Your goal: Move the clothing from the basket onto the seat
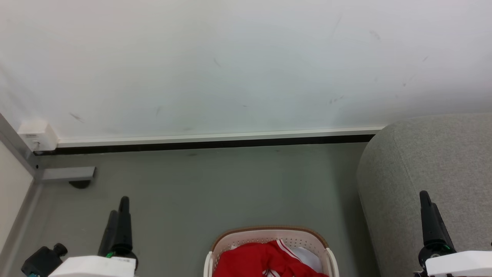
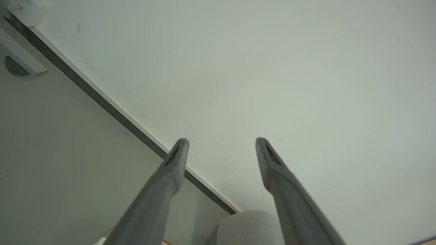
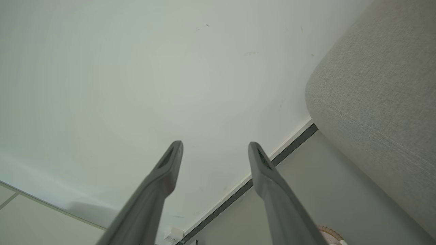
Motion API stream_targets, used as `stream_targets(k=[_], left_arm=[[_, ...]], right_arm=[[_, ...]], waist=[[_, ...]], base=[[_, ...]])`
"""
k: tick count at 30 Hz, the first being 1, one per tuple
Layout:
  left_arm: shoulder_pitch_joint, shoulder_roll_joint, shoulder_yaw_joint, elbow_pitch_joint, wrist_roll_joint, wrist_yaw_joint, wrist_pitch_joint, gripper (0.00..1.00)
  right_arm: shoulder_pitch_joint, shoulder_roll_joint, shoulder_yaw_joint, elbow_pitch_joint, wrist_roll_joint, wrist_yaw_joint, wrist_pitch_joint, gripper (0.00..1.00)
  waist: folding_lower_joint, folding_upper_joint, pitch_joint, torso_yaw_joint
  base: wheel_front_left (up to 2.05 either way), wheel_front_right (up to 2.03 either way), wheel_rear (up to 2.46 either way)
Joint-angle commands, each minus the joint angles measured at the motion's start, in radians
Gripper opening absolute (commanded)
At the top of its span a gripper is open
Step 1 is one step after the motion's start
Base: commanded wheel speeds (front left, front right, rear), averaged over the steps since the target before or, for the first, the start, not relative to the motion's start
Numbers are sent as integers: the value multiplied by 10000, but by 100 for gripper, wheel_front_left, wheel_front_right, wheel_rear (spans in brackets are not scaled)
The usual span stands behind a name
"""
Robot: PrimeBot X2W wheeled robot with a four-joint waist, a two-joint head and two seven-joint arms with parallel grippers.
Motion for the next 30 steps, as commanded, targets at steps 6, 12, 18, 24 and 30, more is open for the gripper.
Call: stream_targets(k=[6, 12, 18, 24, 30], left_arm=[[59, 93, -217, -381, 1729, 244, -240, 100], [129, 99, -398, -372, 3020, 410, -428, 100], [206, 114, -560, -362, 3885, 532, -569, 100], [287, 217, -786, -180, 4847, 886, -754, 100], [305, 278, -903, -214, 5327, 1035, -898, 100]], right_arm=[[-222, -196, 153, -20, -1467, -8, -244, 100], [-269, -343, 392, 59, -3069, -9, -428, 100], [-258, -290, 370, 146, -4097, -10, -583, 100], [-252, -276, 483, 278, -5099, -11, -760, 100], [-264, -272, 585, 381, -5585, -12, -904, 100]], waist=[[0, 0, -29, -39], [0, 0, -33, -84], [0, 0, -40, -111], [0, 0, -56, -133], [0, 0, -50, -157]], base=[[0, 0, 0], [0, 0, 0], [0, 0, 0], [0, 0, 0], [0, 0, 0]])
